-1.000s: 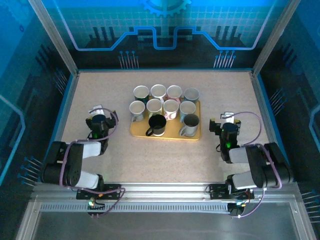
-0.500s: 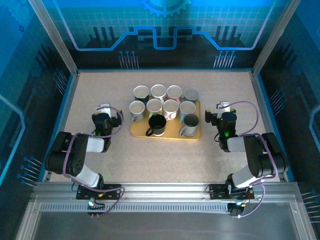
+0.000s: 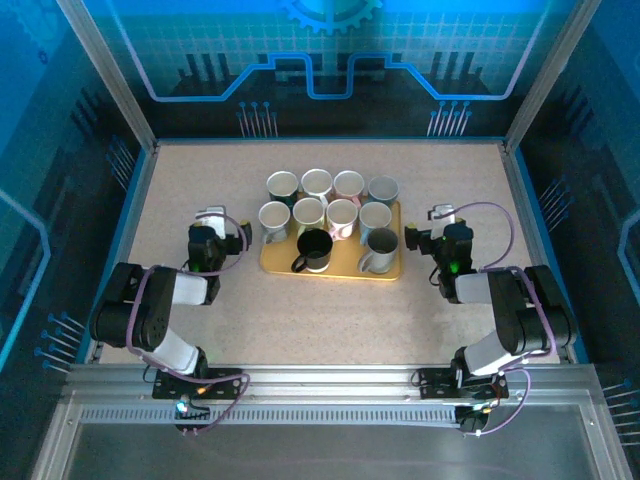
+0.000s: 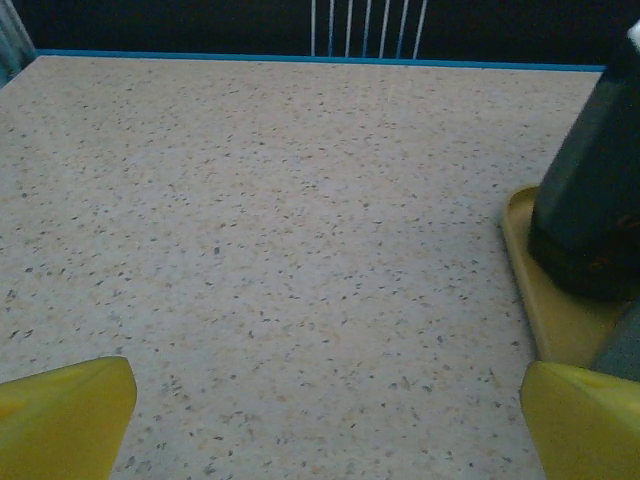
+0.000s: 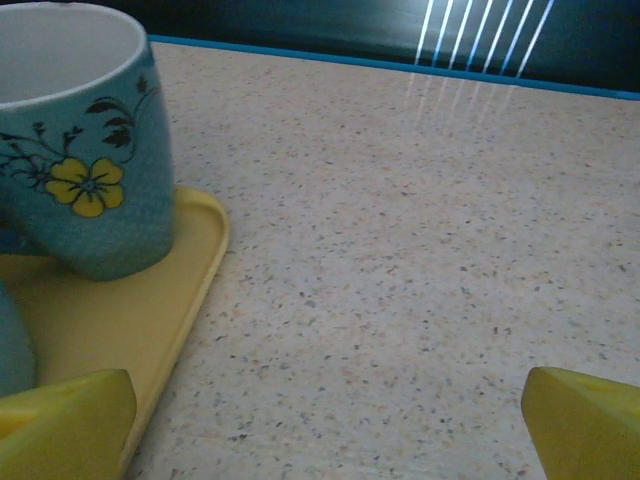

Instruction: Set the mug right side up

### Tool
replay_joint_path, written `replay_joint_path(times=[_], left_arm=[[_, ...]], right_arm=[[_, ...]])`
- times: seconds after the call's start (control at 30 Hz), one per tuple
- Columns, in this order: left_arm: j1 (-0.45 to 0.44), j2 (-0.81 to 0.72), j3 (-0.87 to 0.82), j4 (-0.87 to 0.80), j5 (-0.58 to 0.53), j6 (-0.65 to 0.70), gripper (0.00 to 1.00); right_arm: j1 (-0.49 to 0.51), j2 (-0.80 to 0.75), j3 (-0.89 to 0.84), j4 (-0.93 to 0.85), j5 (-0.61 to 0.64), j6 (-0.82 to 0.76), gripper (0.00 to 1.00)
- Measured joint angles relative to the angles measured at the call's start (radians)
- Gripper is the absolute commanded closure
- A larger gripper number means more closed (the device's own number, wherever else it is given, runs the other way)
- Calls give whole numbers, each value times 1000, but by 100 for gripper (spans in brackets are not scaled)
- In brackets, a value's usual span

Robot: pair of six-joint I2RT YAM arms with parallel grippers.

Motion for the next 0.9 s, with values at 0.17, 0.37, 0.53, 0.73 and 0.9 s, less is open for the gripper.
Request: replay_joint_path(times=[0.17, 0.37, 0.53, 0.73, 0.9], left_arm=[[25, 0, 4, -15, 55, -5, 1], [22, 0, 3, -6, -38, -21, 1], [13, 0, 3, -5, -71, -20, 1], [12, 0, 3, -6, -71, -20, 1], [12, 0, 3, -6, -61, -18, 1]], right_arm=[[-4, 0, 2, -16, -24, -2, 0], [-7, 0, 1, -4, 57, 26, 0], [-6, 0, 1, -5, 95, 29, 0], [-6, 0, 1, -5, 111, 29, 0], [-6, 0, 1, -5, 116, 29, 0]])
